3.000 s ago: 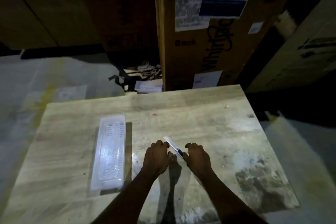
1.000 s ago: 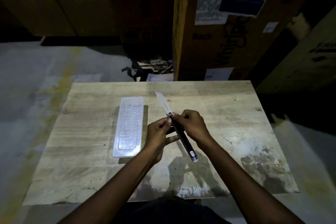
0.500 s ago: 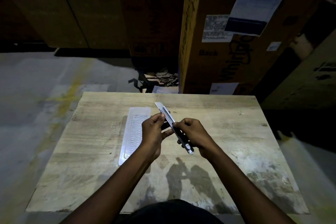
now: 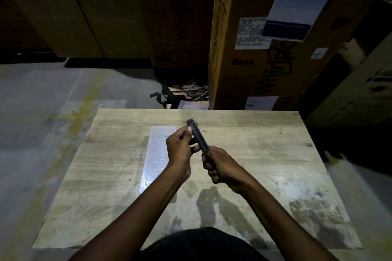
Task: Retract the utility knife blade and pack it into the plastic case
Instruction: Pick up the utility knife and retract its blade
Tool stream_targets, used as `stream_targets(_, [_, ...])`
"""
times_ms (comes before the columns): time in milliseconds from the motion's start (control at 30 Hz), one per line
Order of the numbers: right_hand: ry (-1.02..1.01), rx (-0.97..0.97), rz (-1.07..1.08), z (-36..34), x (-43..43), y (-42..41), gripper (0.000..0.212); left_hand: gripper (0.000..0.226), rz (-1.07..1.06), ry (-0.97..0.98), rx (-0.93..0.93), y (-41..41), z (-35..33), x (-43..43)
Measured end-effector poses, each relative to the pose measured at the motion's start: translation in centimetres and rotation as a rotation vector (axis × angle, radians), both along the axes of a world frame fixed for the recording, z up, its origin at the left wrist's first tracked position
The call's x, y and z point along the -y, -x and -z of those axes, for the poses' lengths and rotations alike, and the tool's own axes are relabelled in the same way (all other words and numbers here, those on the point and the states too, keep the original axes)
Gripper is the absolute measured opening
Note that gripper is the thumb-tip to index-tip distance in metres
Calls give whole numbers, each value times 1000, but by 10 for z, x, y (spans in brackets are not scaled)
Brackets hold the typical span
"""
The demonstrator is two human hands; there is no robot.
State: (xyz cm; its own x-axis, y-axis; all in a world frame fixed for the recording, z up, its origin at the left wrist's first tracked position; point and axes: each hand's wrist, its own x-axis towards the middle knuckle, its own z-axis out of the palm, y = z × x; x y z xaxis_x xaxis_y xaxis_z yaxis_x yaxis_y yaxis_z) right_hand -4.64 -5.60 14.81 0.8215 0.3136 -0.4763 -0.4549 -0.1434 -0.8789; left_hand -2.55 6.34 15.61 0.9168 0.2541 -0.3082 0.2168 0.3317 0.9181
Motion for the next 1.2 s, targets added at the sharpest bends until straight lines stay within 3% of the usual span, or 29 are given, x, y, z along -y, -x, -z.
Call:
stream_targets(133, [-66, -6, 12, 4, 5, -2, 26, 23, 2, 22, -11, -3, 1, 2])
stream_targets(233, [-124, 56, 168, 11, 5, -4, 21, 21, -39, 90, -26, -9, 1, 0])
stream_targets(267, [-45, 150, 216, 13, 5, -6, 17, 20, -38, 118, -28, -10, 1, -1])
stream_targets(367, [438, 615, 314, 20, 9, -13, 14, 24, 70, 204, -35, -10, 2, 1])
stream_targets(433, [600, 889, 290, 19, 11, -15, 15, 22, 148, 266, -54, -8, 0, 5])
stream_targets(500, [702, 1046, 189, 20, 14, -15, 16, 20, 153, 350, -75, -9, -4, 9])
stream_targets(600, [819, 1163, 97, 24, 19, -16, 25, 28, 117, 421, -115, -13, -7, 10])
stream_targets(833, [822, 1246, 98, 29, 21, -24, 31, 32, 95, 403, -132, -19, -8, 9])
stream_targets(933, [716, 1180, 124, 31, 22, -30, 25, 31, 98, 360, -113, -22, -6, 9])
stream_targets(1000, [564, 1020, 205, 31, 22, -34, 20, 29, 109, 298, -95, -24, -4, 7])
stream_targets(1100, [175, 545, 281, 24, 22, -36, 14, 24, 98, 149, -54, -25, 1, 6])
stream_targets(1200, [-230, 109, 219, 17, 29, -34, 11, 19, 43, 16, -31, -28, 5, 6])
